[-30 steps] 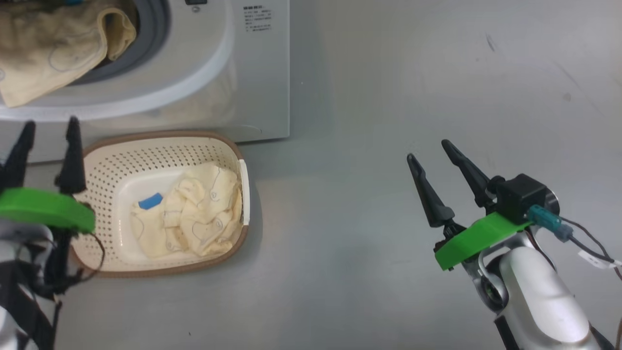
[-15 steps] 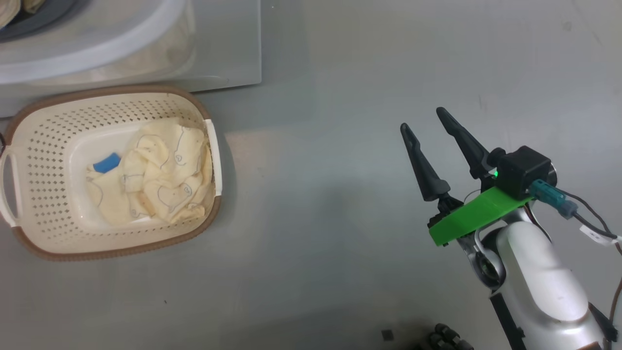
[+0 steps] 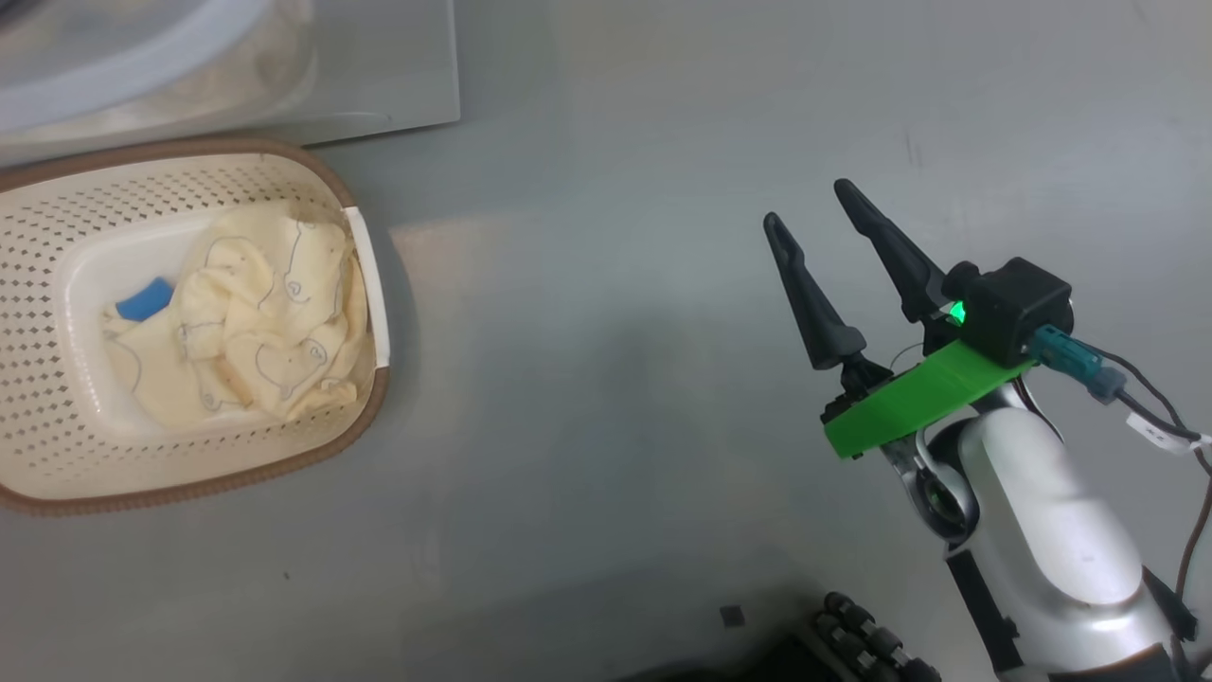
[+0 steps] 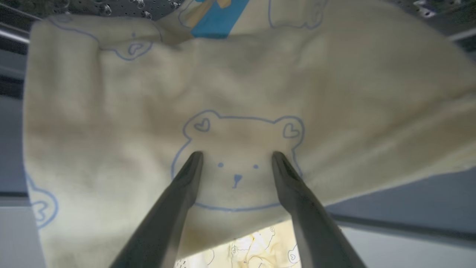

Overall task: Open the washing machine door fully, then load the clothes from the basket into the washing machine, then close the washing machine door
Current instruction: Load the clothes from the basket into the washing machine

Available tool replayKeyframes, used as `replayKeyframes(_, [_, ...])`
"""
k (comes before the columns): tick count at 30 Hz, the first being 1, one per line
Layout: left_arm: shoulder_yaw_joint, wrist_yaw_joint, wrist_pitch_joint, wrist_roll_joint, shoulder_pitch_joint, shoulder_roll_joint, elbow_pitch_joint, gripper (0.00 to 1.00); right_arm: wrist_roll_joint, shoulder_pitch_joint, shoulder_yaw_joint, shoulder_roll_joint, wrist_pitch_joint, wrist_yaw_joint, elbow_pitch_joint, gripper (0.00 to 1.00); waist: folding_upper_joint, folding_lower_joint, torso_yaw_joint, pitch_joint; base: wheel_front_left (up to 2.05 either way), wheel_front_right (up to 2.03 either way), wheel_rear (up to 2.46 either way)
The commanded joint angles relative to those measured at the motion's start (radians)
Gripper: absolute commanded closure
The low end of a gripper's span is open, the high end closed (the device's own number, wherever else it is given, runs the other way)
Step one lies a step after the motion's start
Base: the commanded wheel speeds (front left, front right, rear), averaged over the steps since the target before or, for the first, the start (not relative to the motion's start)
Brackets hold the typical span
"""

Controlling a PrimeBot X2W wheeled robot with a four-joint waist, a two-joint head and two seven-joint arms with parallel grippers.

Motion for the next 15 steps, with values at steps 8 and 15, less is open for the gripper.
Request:
replayKeyframes(8, [-0.028,0.019,0.048,0.055,-0.11,0.08,0.063,0.0,0.015,-0.002,0.015,0.003,-0.009,0.0,-0.033,0.0,0.0001,0.0,-0.009,0.024,0.0,0.0,0.0])
replayKeyframes(15, [-0.062,0.033,0.087,0.077,-0.152,0.074,0.13,0.0,0.019,-0.01,0.019,0.003,-0.009,0.0,-0.036,0.0,0.0001,0.0,-0.011,0.027,0.0,0.0,0.0])
